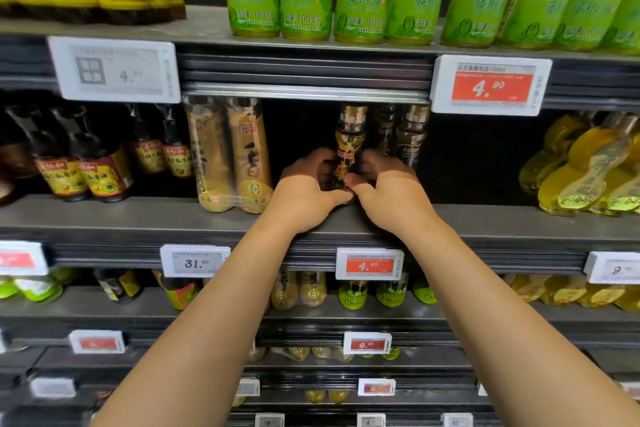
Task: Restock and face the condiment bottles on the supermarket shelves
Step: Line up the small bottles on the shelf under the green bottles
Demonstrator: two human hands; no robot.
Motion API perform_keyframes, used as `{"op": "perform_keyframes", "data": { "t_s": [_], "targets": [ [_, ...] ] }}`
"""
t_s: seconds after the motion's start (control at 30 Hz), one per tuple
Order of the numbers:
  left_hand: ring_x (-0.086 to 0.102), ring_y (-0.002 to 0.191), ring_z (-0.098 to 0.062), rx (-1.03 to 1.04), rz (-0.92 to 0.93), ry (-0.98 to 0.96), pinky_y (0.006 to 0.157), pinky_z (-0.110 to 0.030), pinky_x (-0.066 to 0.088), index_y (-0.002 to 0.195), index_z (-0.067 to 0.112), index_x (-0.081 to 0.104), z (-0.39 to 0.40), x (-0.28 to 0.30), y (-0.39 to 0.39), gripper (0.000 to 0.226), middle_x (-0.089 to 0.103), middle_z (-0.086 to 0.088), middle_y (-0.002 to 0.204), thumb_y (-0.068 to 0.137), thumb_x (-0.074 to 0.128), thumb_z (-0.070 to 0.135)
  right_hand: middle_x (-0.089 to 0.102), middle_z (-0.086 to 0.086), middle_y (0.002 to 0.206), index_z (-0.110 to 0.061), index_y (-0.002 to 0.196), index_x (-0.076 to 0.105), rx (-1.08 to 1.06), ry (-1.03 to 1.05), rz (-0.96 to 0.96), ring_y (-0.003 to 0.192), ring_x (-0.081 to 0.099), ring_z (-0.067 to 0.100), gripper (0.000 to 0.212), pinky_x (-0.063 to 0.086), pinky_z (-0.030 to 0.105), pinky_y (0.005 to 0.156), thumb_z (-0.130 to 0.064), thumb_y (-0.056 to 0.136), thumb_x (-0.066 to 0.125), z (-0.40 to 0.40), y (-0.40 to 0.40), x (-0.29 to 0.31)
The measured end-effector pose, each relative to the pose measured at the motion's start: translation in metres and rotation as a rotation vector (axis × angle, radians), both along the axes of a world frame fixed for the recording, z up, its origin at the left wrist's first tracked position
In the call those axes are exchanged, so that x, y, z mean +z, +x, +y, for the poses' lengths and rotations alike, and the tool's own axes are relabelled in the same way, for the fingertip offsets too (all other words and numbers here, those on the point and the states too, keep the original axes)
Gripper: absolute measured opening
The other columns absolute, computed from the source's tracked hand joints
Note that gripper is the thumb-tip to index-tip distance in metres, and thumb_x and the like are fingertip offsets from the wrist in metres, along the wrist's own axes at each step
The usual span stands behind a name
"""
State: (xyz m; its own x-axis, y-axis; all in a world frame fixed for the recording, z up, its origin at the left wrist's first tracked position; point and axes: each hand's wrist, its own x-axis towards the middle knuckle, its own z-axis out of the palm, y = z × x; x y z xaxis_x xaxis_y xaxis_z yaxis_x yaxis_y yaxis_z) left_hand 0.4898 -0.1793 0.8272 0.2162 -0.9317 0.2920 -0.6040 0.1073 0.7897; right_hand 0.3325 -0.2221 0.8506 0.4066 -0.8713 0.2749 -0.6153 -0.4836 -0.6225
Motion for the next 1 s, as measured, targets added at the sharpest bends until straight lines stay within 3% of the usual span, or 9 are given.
{"op": "perform_keyframes", "data": {
  "t_s": [0.07,0.13,0.23,0.33,0.43,0.6,0.73,0.9,1.0],
  "targets": [
    [0.066,0.098,-0.002,0.009,-0.008,-0.003,0.079,-0.007,0.048,0.126,0.028,0.058,0.0,-0.001,-0.001,0.056,0.069,0.011,0.113,0.078,0.087,0.028,0.073,0.0,0.116,-0.021,0.129,0.064,-0.013,-0.065,-0.003,0.11,0.067,0.019,0.039,0.054,0.034,0.095,-0.042,0.096,0.065,0.004,-0.006,-0.001],
    [0.06,0.088,0.014,0.03,-0.014,-0.016,0.07,0.003,0.043,0.119,0.033,0.058,-0.001,-0.002,0.0,0.054,0.064,0.024,0.098,0.075,0.089,0.032,0.074,-0.012,0.089,-0.026,0.105,0.07,-0.069,-0.151,-0.081,0.086,0.069,0.004,0.035,0.056,0.023,0.079,-0.056,0.086,0.069,0.007,-0.019,-0.004],
    [0.056,0.083,0.021,0.048,0.003,-0.026,0.07,0.003,0.043,0.116,0.037,0.056,-0.003,-0.004,0.0,0.056,0.06,0.029,0.093,0.072,0.091,0.033,0.061,-0.018,0.065,-0.031,0.076,0.059,-0.257,-0.231,-0.167,0.068,0.06,-0.004,0.044,0.042,0.012,0.059,-0.074,0.068,0.068,-0.002,-0.047,-0.006],
    [0.055,0.084,0.021,0.043,0.003,-0.024,0.071,0.002,0.042,0.115,0.039,0.054,-0.006,-0.007,0.001,0.057,0.058,0.031,0.094,0.072,0.091,0.033,0.056,-0.017,0.08,-0.031,0.089,0.053,-0.333,-0.103,-0.172,0.08,0.063,0.011,0.056,0.043,0.018,0.062,-0.07,0.06,0.082,-0.021,-0.06,-0.007],
    [0.054,0.079,0.027,0.053,0.0,-0.036,0.07,0.003,0.041,0.114,0.042,0.051,-0.008,-0.009,0.002,0.059,0.056,0.033,0.092,0.071,0.092,0.033,0.058,-0.014,0.091,-0.03,0.101,0.048,-0.281,-0.003,-0.063,0.101,0.065,0.019,0.065,0.054,0.03,0.082,-0.069,0.062,0.083,-0.036,-0.053,-0.006],
    [0.065,0.097,0.005,0.061,0.021,-0.052,0.089,-0.021,0.052,0.119,0.037,0.055,-0.011,-0.014,0.004,0.062,0.065,0.021,0.102,0.07,0.093,0.03,0.066,0.0,0.125,-0.021,0.125,0.055,-0.268,0.026,0.075,0.123,0.059,0.027,0.074,0.049,0.031,0.096,-0.068,0.072,0.077,-0.048,-0.042,-0.003],
    [0.065,0.096,0.004,0.064,0.01,-0.054,0.089,-0.023,0.053,0.118,0.037,0.056,-0.01,-0.012,0.005,0.061,0.066,0.018,0.104,0.07,0.093,0.032,0.07,-0.005,0.12,-0.028,0.123,0.061,-0.191,0.052,0.032,0.116,0.065,0.022,0.062,0.046,0.023,0.09,-0.058,0.073,0.082,-0.049,-0.047,-0.002],
    [0.055,0.086,0.019,0.071,-0.022,-0.047,0.075,-0.005,0.042,0.122,0.034,0.058,-0.008,-0.011,0.006,0.06,0.059,0.028,0.095,0.072,0.091,0.034,0.076,-0.005,0.11,-0.026,0.118,0.07,0.119,0.246,-0.166,0.102,0.072,0.017,0.062,0.057,0.045,0.098,-0.041,0.061,0.09,-0.049,-0.063,0.002],
    [0.057,0.087,0.016,0.072,-0.018,-0.046,0.079,-0.01,0.047,0.116,0.038,0.056,-0.008,-0.01,0.006,0.058,0.059,0.029,0.093,0.071,0.092,0.035,0.074,-0.006,0.113,-0.029,0.122,0.064,0.211,0.278,-0.194,0.102,0.071,0.008,0.055,0.057,0.042,0.099,-0.021,0.073,0.089,-0.05,-0.069,0.002]
  ]
}}
